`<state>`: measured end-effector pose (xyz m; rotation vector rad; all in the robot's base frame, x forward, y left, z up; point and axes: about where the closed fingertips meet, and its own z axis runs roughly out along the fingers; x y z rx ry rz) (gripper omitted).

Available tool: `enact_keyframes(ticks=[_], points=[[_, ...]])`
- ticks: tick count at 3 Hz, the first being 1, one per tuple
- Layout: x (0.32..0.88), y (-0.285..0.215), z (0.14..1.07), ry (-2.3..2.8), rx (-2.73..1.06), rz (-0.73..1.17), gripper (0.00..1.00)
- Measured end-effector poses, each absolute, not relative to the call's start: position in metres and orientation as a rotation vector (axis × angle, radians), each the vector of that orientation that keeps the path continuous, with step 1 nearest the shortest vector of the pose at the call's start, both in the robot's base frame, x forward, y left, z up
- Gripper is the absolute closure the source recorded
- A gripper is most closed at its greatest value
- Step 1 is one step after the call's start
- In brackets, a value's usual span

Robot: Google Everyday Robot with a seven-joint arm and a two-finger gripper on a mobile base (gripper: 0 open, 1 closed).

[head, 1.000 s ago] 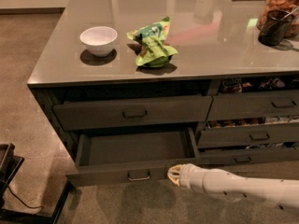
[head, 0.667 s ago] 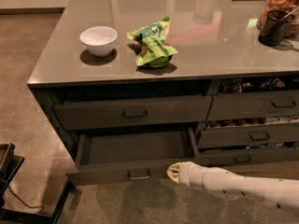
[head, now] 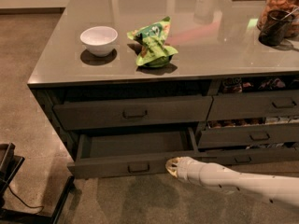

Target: Close middle drawer

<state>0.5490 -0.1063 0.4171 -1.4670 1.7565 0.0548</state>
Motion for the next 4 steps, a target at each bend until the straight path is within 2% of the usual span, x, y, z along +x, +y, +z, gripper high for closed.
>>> enact_keyframes(ticks=[4], points=[[0.625, -0.08, 0.397, 1.682, -1.53, 0.071, 1.0]])
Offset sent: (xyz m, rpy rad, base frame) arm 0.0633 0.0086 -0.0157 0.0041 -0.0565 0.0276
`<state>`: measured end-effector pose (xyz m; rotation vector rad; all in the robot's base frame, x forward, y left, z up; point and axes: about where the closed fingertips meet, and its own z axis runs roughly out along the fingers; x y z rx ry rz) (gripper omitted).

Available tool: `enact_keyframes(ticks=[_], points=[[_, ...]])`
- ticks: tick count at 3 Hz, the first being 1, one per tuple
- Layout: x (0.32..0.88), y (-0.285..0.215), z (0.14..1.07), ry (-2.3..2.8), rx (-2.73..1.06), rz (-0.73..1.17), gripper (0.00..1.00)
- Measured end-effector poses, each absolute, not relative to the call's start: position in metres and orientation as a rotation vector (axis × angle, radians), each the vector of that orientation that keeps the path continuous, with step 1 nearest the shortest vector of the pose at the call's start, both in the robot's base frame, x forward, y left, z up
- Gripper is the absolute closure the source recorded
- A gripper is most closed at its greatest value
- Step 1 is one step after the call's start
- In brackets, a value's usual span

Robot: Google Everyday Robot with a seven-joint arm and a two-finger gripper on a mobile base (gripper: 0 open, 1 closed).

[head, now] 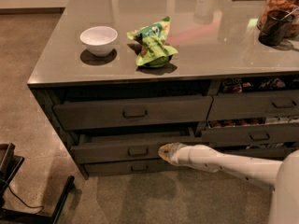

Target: Close middle drawer

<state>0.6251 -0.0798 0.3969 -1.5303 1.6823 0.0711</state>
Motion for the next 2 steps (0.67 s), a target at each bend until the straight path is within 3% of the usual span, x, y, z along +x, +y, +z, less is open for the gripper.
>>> enact_keyframes(ticks=[2], points=[[0.661, -0.054, 0.394, 1.638, -1.58, 0.081, 1.0]])
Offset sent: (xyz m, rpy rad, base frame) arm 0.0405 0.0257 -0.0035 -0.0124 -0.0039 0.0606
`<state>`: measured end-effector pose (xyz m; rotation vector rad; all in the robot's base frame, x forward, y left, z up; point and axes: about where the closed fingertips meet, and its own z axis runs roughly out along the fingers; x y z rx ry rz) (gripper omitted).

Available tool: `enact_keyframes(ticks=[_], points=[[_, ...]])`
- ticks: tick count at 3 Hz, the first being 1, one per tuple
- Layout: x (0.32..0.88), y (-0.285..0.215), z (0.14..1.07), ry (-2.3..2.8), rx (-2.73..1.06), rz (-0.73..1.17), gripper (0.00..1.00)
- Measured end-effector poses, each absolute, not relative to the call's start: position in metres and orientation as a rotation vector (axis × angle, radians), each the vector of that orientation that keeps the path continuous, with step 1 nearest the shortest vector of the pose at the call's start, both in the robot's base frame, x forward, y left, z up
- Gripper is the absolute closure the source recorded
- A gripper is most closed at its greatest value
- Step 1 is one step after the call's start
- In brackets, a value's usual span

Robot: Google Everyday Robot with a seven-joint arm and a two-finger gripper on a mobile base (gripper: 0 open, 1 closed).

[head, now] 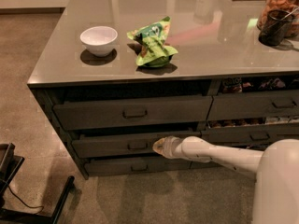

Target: Close middle drawer

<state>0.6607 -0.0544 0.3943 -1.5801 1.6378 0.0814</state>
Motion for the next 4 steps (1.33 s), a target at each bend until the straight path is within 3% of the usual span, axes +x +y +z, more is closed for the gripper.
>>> enact_keyframes(ticks=[2, 4], points=[[0.639, -0.056, 0.397, 1.678, -1.584, 0.132, 1.0], [0.564, -0.074, 0.427, 1.816, -1.534, 0.209, 1.0]])
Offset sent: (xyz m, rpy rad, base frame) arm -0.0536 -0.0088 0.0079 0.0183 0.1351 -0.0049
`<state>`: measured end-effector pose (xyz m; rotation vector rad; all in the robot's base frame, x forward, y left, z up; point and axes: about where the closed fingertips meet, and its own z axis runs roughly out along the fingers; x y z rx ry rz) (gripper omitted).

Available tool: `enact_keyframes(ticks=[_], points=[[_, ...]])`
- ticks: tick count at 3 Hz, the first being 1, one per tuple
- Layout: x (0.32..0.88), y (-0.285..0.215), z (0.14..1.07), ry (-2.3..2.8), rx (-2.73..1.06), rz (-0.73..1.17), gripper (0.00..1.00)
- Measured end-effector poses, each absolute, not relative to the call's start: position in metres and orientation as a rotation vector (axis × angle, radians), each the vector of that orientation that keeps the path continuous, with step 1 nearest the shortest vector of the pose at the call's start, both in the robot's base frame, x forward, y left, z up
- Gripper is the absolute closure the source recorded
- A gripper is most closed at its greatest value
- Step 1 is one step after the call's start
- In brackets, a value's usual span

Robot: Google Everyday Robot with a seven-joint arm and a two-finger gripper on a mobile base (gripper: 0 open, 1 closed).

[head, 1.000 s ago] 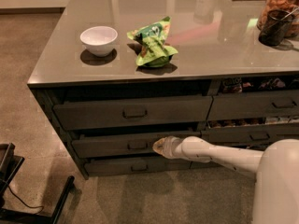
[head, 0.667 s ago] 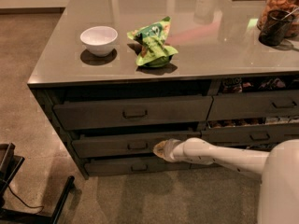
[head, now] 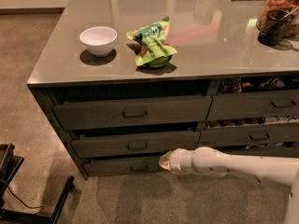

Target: Close middle drawer

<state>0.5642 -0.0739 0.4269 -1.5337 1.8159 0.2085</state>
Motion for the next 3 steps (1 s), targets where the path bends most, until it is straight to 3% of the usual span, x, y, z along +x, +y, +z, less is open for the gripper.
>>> enact_keyframes(ticks=[1, 3], points=[[0.5554, -0.0705, 0.4245, 1.814, -1.554, 0.219, 1.0], [0.5556, -0.0704, 0.4245, 1.814, -1.554, 0.219, 0.58]])
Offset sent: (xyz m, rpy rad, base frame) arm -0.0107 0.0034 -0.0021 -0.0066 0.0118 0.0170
